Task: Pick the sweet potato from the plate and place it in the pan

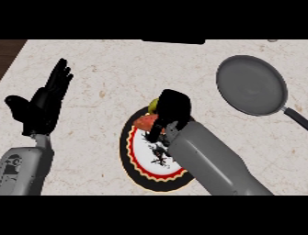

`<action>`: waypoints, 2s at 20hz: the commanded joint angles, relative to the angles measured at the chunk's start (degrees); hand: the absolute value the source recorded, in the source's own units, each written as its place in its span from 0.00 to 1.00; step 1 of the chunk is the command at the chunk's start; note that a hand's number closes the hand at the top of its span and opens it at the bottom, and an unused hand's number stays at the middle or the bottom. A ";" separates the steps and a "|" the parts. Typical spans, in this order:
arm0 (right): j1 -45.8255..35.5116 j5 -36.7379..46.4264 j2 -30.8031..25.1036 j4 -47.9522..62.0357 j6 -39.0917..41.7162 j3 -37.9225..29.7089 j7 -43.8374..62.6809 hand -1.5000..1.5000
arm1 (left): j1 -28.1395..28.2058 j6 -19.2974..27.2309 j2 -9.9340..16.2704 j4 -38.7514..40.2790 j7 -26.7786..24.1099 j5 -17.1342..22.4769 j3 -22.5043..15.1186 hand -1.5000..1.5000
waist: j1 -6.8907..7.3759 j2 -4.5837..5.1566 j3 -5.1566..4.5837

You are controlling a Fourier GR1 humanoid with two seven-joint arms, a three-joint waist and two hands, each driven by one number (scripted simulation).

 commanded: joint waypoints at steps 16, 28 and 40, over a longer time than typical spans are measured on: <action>-23.60 18.29 -1.75 10.21 -25.30 -9.12 11.27 1.00 | 1.47 0.95 0.56 -1.83 1.37 0.40 1.70 0.50 | -3.07 -0.88 0.07; -12.08 17.23 -14.33 15.56 -36.25 -22.59 -6.83 1.00 | 1.80 1.17 0.71 -1.74 1.15 -0.20 1.98 0.50 | -4.02 -0.58 0.06; -8.30 10.90 -24.47 38.09 -45.21 -33.12 -31.21 1.00 | 3.90 0.03 -0.42 -4.59 0.03 -0.19 0.33 0.50 | -1.37 0.21 0.21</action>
